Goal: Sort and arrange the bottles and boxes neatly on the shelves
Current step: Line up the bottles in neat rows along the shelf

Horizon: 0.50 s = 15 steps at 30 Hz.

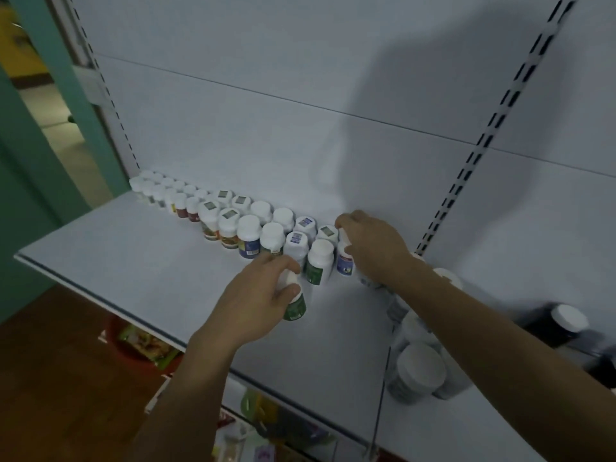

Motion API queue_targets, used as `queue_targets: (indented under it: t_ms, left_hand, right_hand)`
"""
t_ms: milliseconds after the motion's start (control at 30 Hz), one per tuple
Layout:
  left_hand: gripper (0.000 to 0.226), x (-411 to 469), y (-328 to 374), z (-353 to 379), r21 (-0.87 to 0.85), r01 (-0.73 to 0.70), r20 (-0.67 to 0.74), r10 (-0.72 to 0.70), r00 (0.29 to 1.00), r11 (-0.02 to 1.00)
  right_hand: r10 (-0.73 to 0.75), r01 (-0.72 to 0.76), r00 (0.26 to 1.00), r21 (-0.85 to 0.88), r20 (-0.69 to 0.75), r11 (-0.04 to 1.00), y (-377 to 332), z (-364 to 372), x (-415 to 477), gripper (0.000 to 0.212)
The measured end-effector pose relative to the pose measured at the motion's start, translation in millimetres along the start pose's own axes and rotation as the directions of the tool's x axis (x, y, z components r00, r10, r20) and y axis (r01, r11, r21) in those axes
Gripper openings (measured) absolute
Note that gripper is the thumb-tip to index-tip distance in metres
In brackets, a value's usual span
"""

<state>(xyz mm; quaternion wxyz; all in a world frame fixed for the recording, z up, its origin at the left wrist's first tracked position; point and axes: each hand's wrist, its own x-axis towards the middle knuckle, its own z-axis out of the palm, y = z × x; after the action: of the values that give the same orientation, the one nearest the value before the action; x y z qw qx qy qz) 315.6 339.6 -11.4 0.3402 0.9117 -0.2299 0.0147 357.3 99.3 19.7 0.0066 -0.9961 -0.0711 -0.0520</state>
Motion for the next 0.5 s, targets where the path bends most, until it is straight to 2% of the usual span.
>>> queue_targets:
  t_ms: [167,333,500]
  left_hand:
    - [0.026,20,19,17,0.048,-0.129,0.039,0.128,0.991,0.990]
    - [0.031,51,50,36,0.253,-0.322,0.097,0.307,0.947,0.912]
    - [0.033,75,58,44,0.390,-0.356,0.107,0.342,0.934,0.849]
  right_hand:
    - [0.051,-0.052,0.997,-0.016,-0.065,0.999,11,-5,-16,0.034]
    - [0.111,-0.110,0.993,-0.031,0.048,0.993,31,-13,-39,0.031]
    - [0.114,-0.107,0.993,-0.162,0.040,0.981,37,-5,-53,0.045]
